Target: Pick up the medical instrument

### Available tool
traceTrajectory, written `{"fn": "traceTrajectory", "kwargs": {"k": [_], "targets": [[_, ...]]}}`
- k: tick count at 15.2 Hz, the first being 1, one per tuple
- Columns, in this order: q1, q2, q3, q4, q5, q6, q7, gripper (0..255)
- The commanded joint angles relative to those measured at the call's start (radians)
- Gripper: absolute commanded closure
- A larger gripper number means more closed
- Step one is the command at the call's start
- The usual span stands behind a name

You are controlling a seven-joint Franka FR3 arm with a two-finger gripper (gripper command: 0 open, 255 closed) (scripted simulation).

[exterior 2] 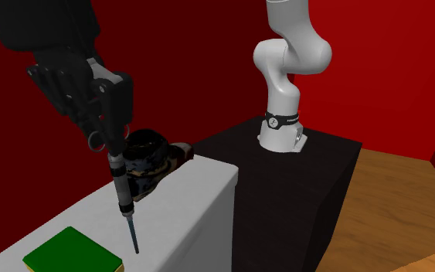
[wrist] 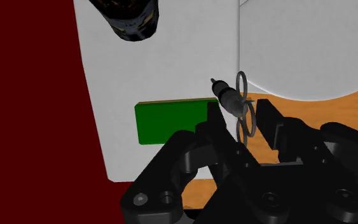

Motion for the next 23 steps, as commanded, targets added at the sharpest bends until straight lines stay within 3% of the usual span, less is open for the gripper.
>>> {"fn": "traceTrajectory", "kwargs": {"k": [1, 8, 23], "targets": [[0.0, -0.001, 0.0, -0.003, 0.0, 0.002, 0.0, 255], [0.001, 0.002, 0.0, 0.003, 0.0, -0.001, 0.001, 255], [0.007, 0.029, -0.001, 0.248, -0.001, -0.219, -0.013, 255]]}}
